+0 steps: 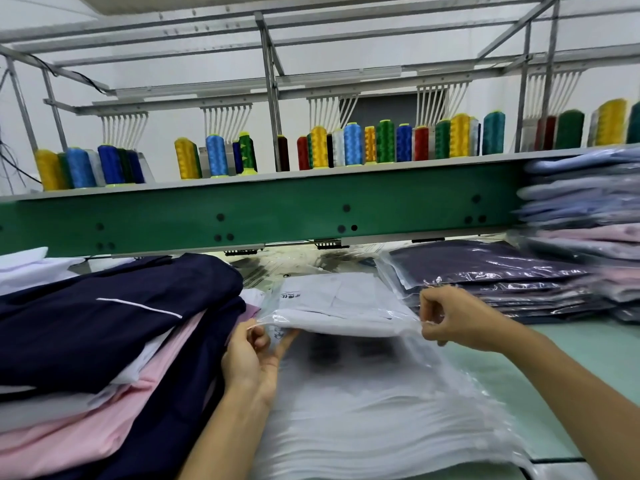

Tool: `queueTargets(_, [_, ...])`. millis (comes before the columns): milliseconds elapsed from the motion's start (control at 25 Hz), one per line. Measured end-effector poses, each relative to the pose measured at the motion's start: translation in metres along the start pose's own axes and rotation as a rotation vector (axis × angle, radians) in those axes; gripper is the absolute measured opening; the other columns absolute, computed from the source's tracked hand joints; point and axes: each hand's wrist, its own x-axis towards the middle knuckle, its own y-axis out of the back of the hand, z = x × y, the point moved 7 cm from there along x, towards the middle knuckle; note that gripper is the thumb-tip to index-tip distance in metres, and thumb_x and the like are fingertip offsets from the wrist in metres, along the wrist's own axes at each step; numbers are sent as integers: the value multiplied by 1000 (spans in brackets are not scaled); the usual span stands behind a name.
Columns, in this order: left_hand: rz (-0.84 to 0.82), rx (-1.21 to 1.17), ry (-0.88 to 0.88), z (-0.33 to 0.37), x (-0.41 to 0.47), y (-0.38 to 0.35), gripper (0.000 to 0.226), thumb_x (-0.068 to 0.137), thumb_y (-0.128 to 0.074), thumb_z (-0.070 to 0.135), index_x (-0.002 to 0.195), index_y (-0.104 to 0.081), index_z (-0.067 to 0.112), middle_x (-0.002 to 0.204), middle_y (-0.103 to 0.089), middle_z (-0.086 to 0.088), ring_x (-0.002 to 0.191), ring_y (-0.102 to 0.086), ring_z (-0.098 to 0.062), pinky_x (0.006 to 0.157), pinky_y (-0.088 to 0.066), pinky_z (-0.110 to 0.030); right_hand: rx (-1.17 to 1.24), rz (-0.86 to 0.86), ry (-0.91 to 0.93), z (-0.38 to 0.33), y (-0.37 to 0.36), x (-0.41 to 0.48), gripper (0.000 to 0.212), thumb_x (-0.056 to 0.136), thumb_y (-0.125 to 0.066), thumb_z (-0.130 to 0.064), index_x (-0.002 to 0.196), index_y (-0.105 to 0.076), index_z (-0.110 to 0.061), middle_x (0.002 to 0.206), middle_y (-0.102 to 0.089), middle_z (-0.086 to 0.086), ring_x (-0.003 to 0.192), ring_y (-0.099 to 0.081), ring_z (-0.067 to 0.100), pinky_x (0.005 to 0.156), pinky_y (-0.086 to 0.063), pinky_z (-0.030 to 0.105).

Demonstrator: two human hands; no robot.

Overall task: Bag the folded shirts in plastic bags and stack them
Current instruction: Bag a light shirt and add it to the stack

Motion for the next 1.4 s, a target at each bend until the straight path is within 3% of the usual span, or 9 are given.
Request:
queueTargets(120, [3,-136,47,-9,-7,-7,32,94,-57,39,77,-50,14,72,-51,-8,63,-51,-17,81,-57,-56,59,21,18,-7,-2,0,13,73,-70,-10,72,-57,-11,72,-66,7,59,-70,17,55,-56,36])
queueTargets(240, [-112,11,113,-27,-18,-30,44,86,-67,49,105,-67,10,97,-70,-12,95,-67,-30,91,-54,-54,96,69,47,-15,-1,0,14,72,-70,-10,70,-57,-16,77,-69,8,62,-68,19,63,-56,45])
queueTargets(360, [-104,258,242,-65,-29,-55,53,78,-78,42,121,-64,14,109,-74,-16,102,-69,-37,80,-58,-56,138,37,80,-26,-9,-2,14,72,-70,-12,71,-58,-17,81,-69,4,65,-69,21,64,-58,49])
queueTargets(480, [98,311,219,-87,-23,-63,57,78,-82,22,124,-50,12,112,-69,-20,94,-69,-42,67,-59,-61,125,-25,107,-35,-23,-4,11,73,-69,-14,73,-58,-14,80,-66,3,62,-69,20,61,-59,47])
queueTargets(640, [322,444,3,-76,-15,-56,51,87,-64,10,135,-45,11,125,-64,-14,95,-63,-31,81,-56,-42,151,-41,124,-44,-35,-4,6,76,-66,-15,75,-60,-14,79,-65,6,64,-65,21,54,-58,43])
queueTargets(800, [296,576,-130,-60,-3,-59,58,88,-53,7,144,-41,17,136,-59,-10,114,-59,-34,103,-48,-45,297,2,77,-47,-44,0,3,86,-66,-26,83,-66,-26,78,-67,0,68,-63,16,51,-58,36])
queueTargets(1120, [182,817,-300,26,19,-114,46,74,-53,7,118,-62,17,107,-68,-4,91,-60,-31,83,-54,-39,284,433,-48,-38,-28,17,10,96,-58,-36,91,-62,-29,91,-63,-9,90,-59,15,82,-53,44])
queueTargets(1240, [103,801,-367,60,10,-145,25,69,-52,1,88,-62,13,85,-62,-3,71,-53,-22,59,-44,-30,228,332,-126,-43,-32,42,21,99,-54,-40,107,-62,-23,108,-61,-3,101,-58,17,91,-51,44])
queueTargets(1400, [-75,865,-398,95,-7,-194,14,60,-52,-4,70,-56,6,71,-54,-5,66,-49,-20,54,-38,-28,387,150,-243,-46,-35,78,43,104,-43,-48,121,-62,-13,121,-65,5,110,-61,25,100,-48,43])
